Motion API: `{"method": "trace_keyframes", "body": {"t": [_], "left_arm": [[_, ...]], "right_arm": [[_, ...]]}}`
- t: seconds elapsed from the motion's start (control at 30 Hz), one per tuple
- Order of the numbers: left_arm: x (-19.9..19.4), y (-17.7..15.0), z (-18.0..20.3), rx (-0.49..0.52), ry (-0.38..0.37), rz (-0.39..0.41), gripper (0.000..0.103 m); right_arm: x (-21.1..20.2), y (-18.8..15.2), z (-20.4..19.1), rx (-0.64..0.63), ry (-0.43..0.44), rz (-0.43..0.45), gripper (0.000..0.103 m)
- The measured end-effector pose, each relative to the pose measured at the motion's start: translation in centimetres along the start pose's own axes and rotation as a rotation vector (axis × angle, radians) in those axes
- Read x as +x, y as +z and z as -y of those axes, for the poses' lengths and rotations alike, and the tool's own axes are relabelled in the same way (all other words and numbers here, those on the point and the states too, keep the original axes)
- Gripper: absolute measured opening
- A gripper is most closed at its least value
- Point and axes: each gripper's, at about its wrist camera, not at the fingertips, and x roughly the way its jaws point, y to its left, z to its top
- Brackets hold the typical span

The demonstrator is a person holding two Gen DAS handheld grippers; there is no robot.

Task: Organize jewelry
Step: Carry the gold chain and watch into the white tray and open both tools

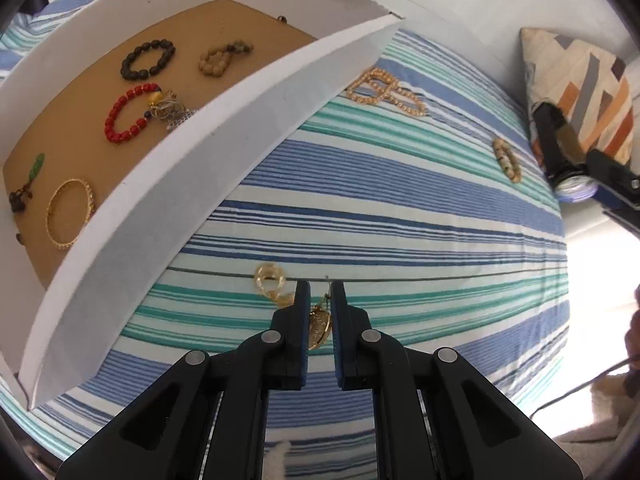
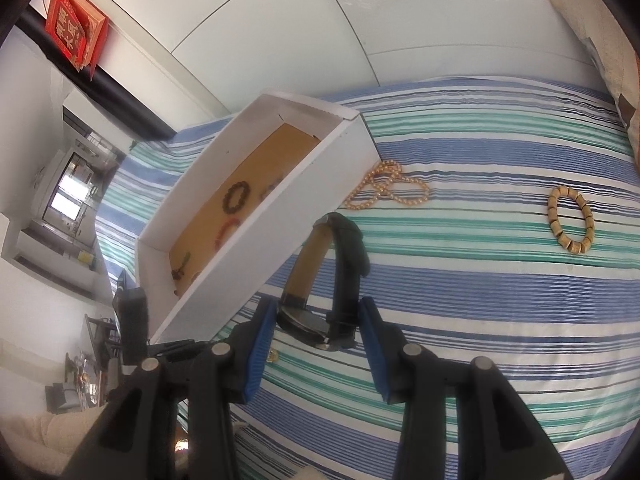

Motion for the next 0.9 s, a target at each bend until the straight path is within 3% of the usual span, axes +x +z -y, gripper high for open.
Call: {"method": "trace_keyframes", "body": {"t": [0.2,0.57,0.7,0.9], "left_arm": [[-6.1,1.4,1.1,-0.067,-0.057,0.034,0.007],[-16.8,6.1,-0.3,-0.169,-0.038,0.191,0.008],[-17.7,7.7,-2.8,-0.206,0.008,0.238,0.008],[-15.2,8.9,-7.0,-0.282,0.059,0.223,0.008]], "right_arm": [[-0.1,0.5,-0.5,-0.013,0.019,0.000,0.043],[-0.4,4.6,-5.3,-0.140,0.082,0.032,0.043],[0.8,7.2,-7.9,-0.211,0.103,0.035,0.043],[4.5,10.6,-11.5,-0.303,0.111,0.006,0.043]]}}
